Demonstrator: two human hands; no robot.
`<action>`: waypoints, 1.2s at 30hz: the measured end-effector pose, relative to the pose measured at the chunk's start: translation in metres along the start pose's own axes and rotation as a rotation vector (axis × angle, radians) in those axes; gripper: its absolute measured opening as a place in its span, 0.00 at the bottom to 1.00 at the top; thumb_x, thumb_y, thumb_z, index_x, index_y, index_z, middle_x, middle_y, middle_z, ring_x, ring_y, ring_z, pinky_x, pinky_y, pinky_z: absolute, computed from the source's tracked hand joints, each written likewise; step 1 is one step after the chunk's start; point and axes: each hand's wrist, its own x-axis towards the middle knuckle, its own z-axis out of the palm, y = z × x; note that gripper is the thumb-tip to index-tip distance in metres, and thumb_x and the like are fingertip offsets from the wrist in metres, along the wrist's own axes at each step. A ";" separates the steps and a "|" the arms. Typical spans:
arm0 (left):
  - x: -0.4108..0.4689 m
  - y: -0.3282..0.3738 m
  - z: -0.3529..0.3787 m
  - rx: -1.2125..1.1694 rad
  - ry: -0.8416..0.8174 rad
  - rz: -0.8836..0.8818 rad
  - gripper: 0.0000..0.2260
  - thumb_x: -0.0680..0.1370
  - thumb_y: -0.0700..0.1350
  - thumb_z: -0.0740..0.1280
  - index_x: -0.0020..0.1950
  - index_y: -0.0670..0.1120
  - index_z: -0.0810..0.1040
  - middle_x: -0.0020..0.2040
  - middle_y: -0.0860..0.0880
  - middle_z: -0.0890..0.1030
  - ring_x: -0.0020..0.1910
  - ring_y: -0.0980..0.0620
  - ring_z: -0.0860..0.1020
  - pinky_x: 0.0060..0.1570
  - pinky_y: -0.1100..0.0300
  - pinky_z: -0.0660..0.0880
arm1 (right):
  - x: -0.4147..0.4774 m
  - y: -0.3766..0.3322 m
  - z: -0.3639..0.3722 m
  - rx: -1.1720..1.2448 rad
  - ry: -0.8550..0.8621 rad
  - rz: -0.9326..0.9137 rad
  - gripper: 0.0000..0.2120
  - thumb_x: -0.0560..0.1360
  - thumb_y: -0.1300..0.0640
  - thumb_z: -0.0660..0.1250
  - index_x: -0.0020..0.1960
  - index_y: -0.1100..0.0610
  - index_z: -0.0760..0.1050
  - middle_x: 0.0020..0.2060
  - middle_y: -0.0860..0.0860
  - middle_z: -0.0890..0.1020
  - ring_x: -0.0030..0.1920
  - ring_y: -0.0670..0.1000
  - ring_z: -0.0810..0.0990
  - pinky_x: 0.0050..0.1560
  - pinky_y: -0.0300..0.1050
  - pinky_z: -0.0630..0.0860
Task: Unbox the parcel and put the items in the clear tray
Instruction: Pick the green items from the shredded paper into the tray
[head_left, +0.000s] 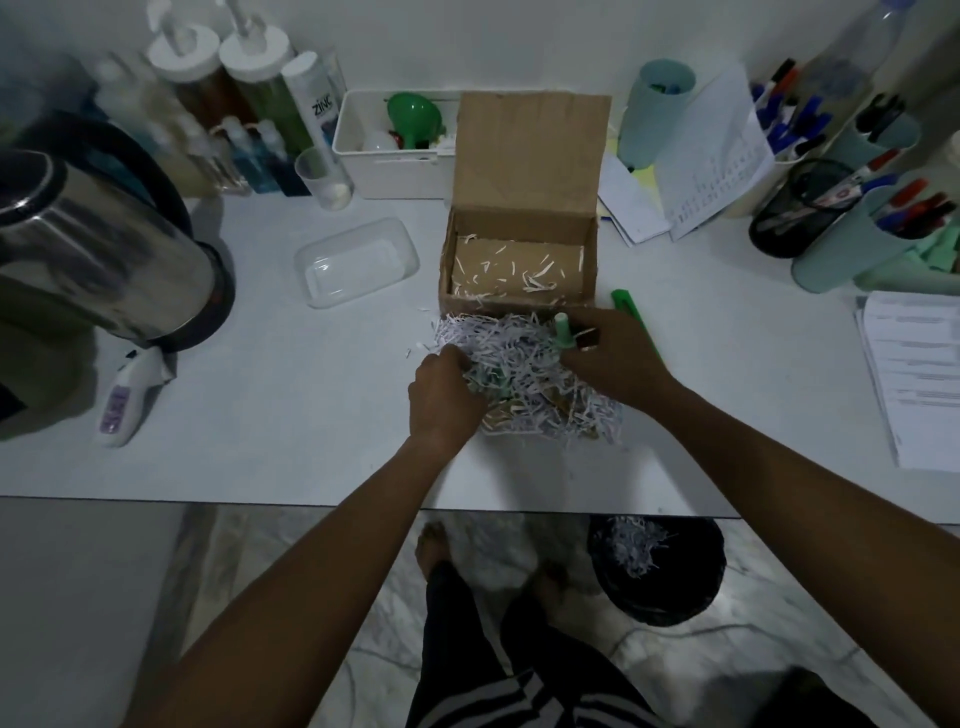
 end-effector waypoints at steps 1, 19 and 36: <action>0.000 0.000 0.001 0.000 0.005 0.001 0.19 0.68 0.45 0.75 0.56 0.45 0.77 0.53 0.43 0.81 0.52 0.42 0.79 0.48 0.52 0.73 | -0.003 0.000 -0.001 0.036 0.024 0.006 0.06 0.73 0.58 0.71 0.49 0.54 0.83 0.39 0.48 0.85 0.39 0.46 0.83 0.48 0.11 0.53; -0.014 -0.010 -0.020 -0.251 0.133 0.137 0.07 0.67 0.42 0.71 0.44 0.50 0.82 0.47 0.50 0.84 0.42 0.50 0.81 0.47 0.50 0.80 | -0.016 -0.001 0.031 0.002 -0.044 -0.233 0.07 0.76 0.58 0.70 0.53 0.58 0.82 0.46 0.56 0.83 0.45 0.54 0.78 0.44 0.44 0.72; 0.000 -0.010 -0.017 -0.291 0.103 0.142 0.09 0.73 0.43 0.73 0.52 0.47 0.87 0.43 0.48 0.87 0.34 0.58 0.79 0.39 0.70 0.74 | 0.003 0.005 0.027 -0.017 -0.057 -0.112 0.04 0.75 0.59 0.68 0.49 0.56 0.81 0.43 0.53 0.83 0.43 0.54 0.79 0.44 0.48 0.76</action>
